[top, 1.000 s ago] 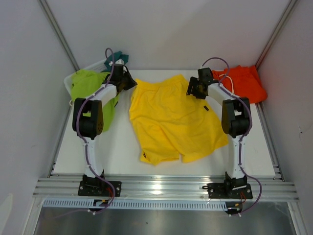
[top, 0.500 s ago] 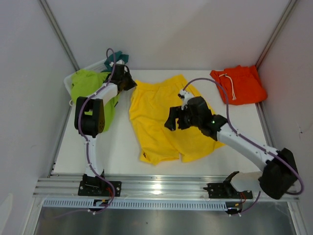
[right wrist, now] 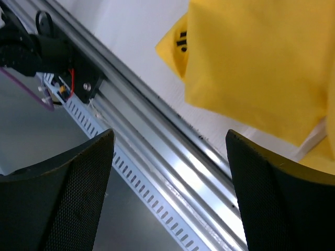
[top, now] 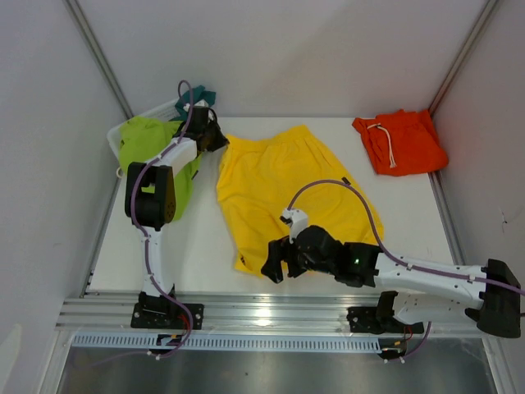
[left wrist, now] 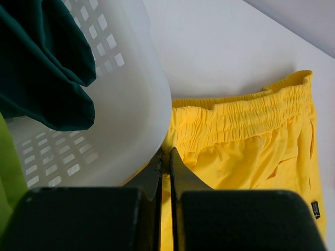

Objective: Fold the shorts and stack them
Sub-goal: Flatten the shorts out

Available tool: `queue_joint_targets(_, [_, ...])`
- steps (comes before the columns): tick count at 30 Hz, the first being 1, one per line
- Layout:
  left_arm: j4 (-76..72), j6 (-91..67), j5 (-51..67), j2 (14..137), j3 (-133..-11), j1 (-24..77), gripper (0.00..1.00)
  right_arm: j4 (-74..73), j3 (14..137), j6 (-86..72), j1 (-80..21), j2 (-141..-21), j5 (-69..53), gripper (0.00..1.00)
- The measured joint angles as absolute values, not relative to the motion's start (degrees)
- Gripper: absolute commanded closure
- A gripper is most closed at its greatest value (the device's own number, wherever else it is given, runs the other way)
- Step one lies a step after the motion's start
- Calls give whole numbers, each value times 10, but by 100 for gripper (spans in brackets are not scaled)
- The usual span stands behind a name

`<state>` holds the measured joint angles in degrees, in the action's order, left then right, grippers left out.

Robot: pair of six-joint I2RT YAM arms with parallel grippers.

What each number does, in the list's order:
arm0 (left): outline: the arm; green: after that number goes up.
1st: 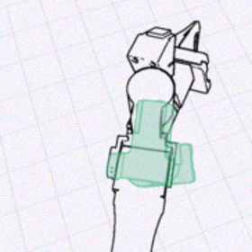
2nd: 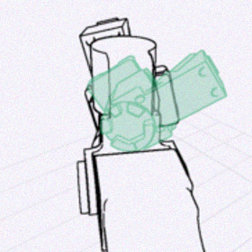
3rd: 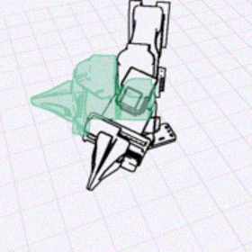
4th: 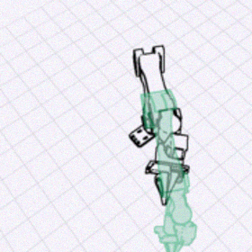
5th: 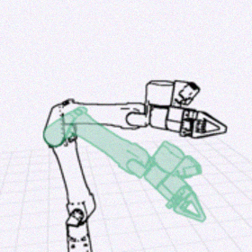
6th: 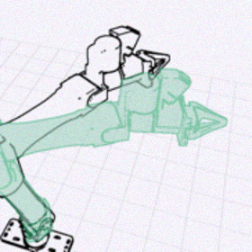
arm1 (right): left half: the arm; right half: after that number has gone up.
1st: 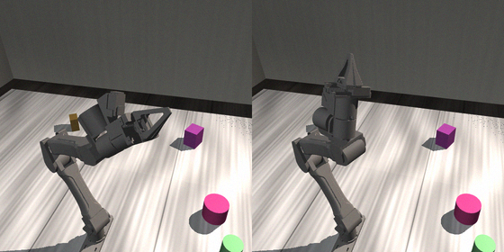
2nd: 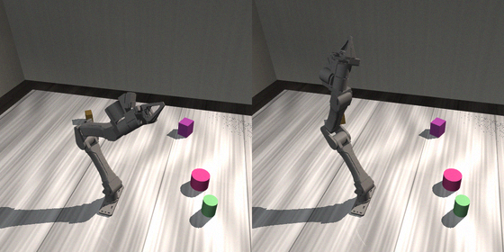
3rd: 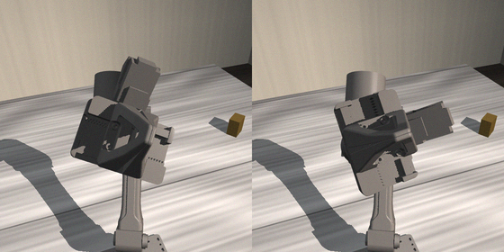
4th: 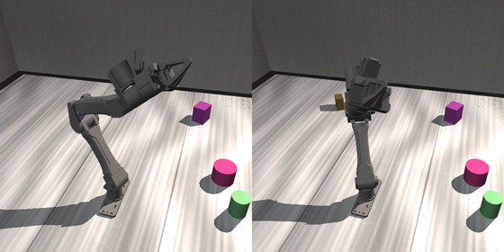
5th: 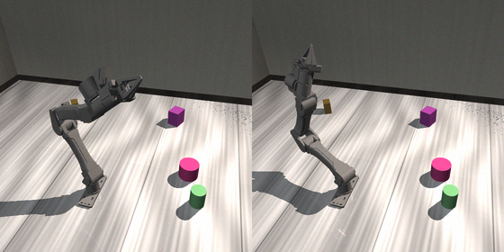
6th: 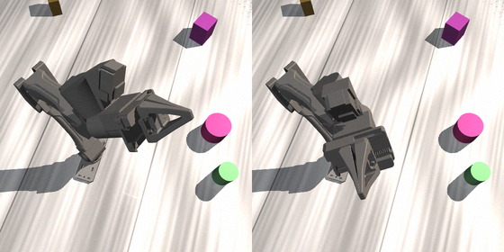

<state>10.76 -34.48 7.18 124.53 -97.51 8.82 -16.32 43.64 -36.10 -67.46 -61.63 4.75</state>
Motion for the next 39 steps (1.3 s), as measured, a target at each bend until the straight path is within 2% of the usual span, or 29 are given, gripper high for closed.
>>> queue_joint_targets(10, [114,-346,76,1245,-975,84,100,-116,378,-446,-768,-639,143,12])
queue_joint_targets(26, [113,-359,95,1230,-943,71,100,118,348,-434,-774,-811,244,12])
queue_joint_targets(29, [110,-361,98,1226,-937,68,100,159,347,-417,-774,-840,253,35])
queue_joint_targets(30, [109,-362,98,1225,-934,67,100,171,347,-412,-774,-849,254,53])
queue_joint_targets(33, [107,-367,106,1223,-929,65,100,203,347,-400,-774,-872,251,74])
queue_joint_targets(35, [105,-371,109,1223,-927,63,100,220,347,-395,-775,-880,245,83])
queue_joint_targets(36, [105,-374,110,1223,-927,62,100,226,347,-393,-776,-881,244,94])
queue_joint_targets(39, [104,-378,112,1223,-927,62,100,241,347,-385,-781,-882,238,100])
